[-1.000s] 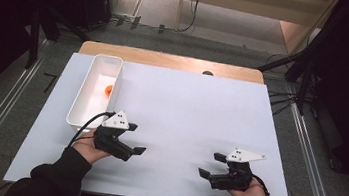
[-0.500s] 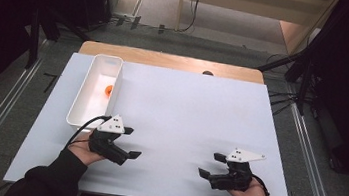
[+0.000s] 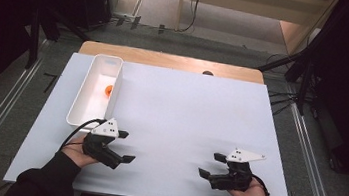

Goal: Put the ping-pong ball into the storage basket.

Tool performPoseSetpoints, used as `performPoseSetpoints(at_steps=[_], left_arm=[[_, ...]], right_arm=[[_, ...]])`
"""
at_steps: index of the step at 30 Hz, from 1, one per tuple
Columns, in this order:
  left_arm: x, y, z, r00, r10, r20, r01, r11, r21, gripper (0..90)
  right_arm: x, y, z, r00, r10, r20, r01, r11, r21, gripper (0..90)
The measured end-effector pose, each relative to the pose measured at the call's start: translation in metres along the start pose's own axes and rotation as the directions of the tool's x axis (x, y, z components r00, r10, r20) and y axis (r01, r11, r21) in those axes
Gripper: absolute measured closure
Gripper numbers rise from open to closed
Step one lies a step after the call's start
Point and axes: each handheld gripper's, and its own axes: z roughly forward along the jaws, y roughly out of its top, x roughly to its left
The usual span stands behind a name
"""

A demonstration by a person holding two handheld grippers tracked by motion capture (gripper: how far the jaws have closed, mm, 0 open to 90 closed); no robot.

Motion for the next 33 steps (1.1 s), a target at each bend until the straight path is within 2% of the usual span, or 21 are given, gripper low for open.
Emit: performPoseSetpoints(at_steps=[7, 24, 33], left_arm=[[0.001, -0.006, -0.005, 0.9999, -0.015, 0.003, 0.015, 0.9999, 0.001, 15.2], [-0.003, -0.014, -0.009, 1.0, -0.001, 0.003, 0.001, 0.9993, 0.036, 15.1], [-0.003, -0.014, -0.009, 1.0, 0.003, 0.006, -0.003, 0.9993, 0.038, 15.1]], right_arm=[[0.0, 0.0, 0.0, 1.0, 0.001, 0.001, -0.001, 1.0, 0.0, 14.5], [0.002, 0.0, 0.0, 1.0, 0.004, -0.002, -0.004, 1.0, 0.003, 14.6], [0.002, 0.0, 0.0, 1.0, 0.003, -0.004, -0.003, 1.0, 0.004, 14.6]])
